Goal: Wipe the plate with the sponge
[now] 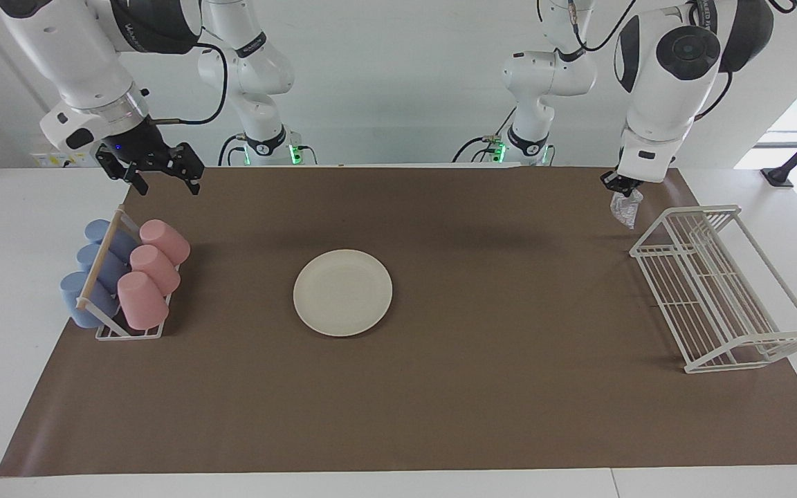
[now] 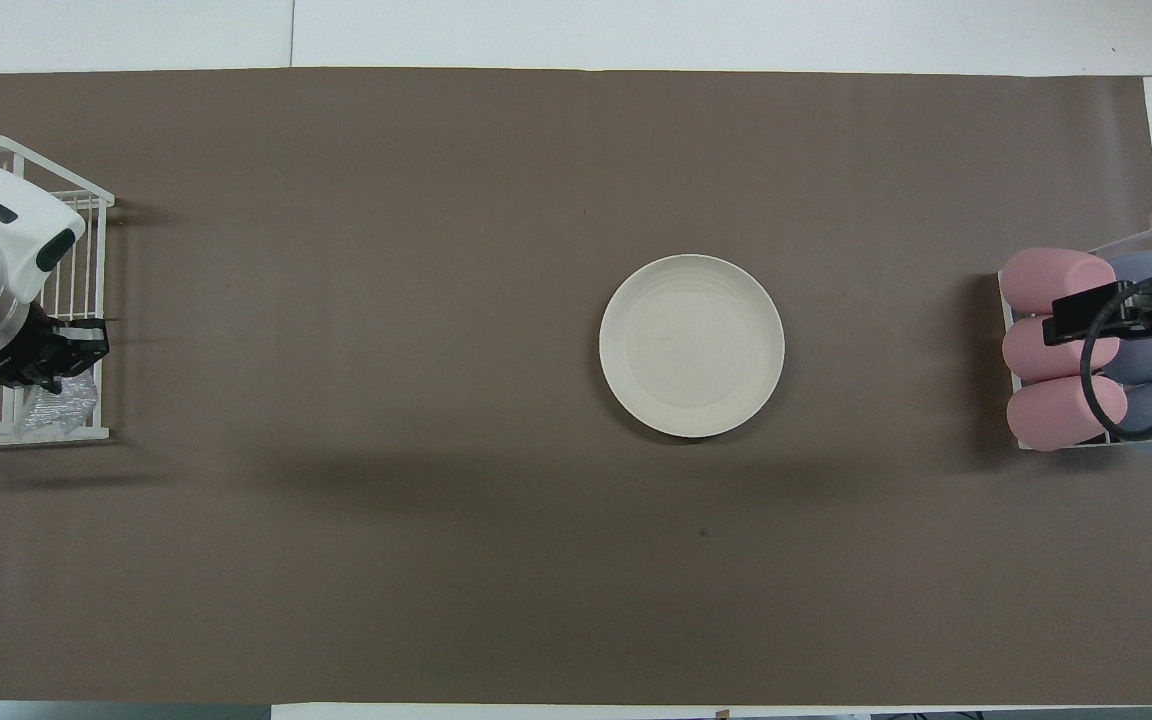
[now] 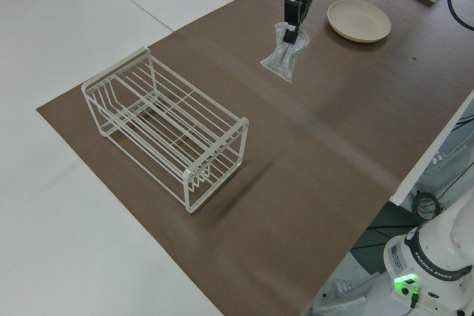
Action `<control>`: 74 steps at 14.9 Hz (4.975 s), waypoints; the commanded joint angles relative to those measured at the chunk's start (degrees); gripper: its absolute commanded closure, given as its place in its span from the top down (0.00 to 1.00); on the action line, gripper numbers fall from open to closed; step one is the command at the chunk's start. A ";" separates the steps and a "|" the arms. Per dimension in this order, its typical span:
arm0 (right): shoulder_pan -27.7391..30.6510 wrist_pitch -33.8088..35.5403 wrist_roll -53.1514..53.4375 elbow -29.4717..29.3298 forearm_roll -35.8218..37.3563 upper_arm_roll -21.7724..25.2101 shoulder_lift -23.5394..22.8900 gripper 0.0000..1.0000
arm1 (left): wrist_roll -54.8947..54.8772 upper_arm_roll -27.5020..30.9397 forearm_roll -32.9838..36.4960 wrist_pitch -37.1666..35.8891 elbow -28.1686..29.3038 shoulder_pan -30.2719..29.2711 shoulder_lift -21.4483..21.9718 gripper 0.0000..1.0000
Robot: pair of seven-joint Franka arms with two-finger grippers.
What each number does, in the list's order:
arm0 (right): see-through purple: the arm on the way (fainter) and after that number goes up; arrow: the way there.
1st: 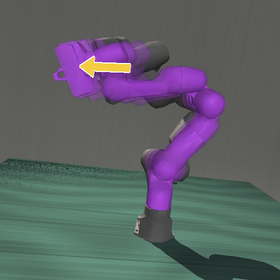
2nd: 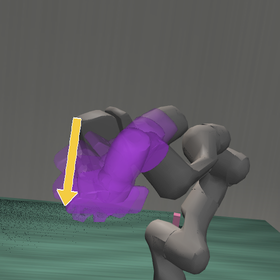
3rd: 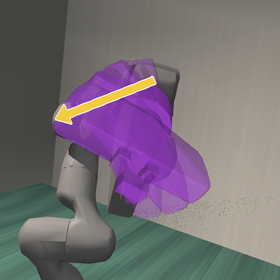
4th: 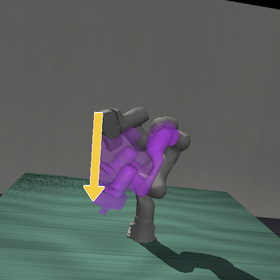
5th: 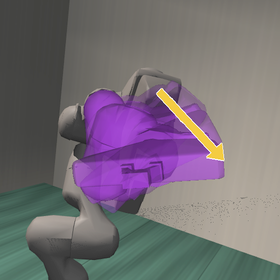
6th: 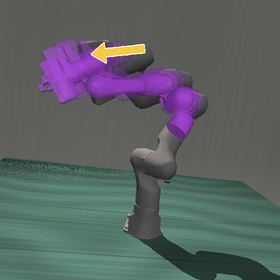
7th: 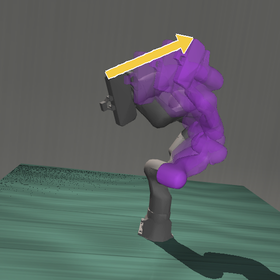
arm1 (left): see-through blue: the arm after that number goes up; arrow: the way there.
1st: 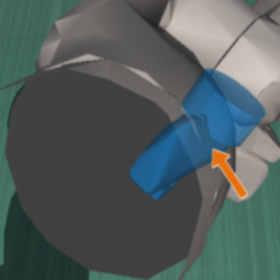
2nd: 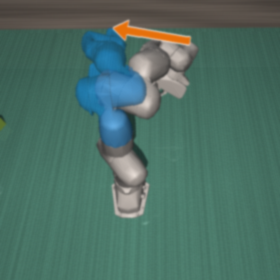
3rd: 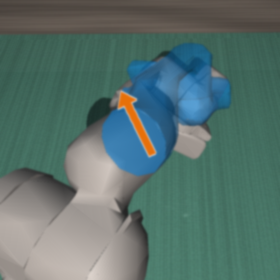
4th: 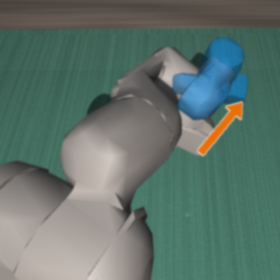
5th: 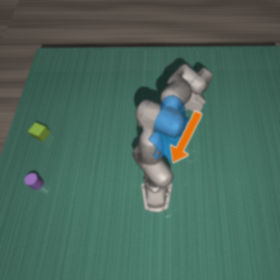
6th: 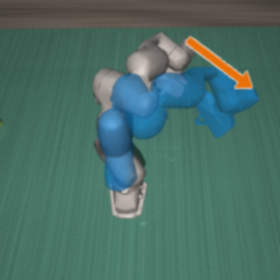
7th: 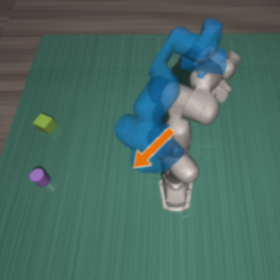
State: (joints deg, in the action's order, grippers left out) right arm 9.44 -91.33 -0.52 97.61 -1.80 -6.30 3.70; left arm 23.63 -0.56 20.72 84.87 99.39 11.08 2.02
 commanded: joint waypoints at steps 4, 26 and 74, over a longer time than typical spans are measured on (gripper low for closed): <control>0.58 0.62 0.87 0.12 0.66 -0.64 0.26 1.00 | -5.35 0.47 17.57 1.42 0.44 0.26 -0.43 0.00; 0.49 0.36 0.25 0.21 0.83 -0.64 0.26 1.00 | 14.69 0.47 32.89 24.55 15.21 -5.19 -6.32 0.00; 0.23 0.18 0.43 0.21 0.75 -0.73 0.35 1.00 | -14.93 1.79 -19.49 -1.03 -8.43 -5.98 -1.31 1.00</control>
State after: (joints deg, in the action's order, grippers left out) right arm 9.35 -91.32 -0.50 97.61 -1.80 -6.48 3.70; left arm 9.52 0.98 0.45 83.85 91.86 4.91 1.01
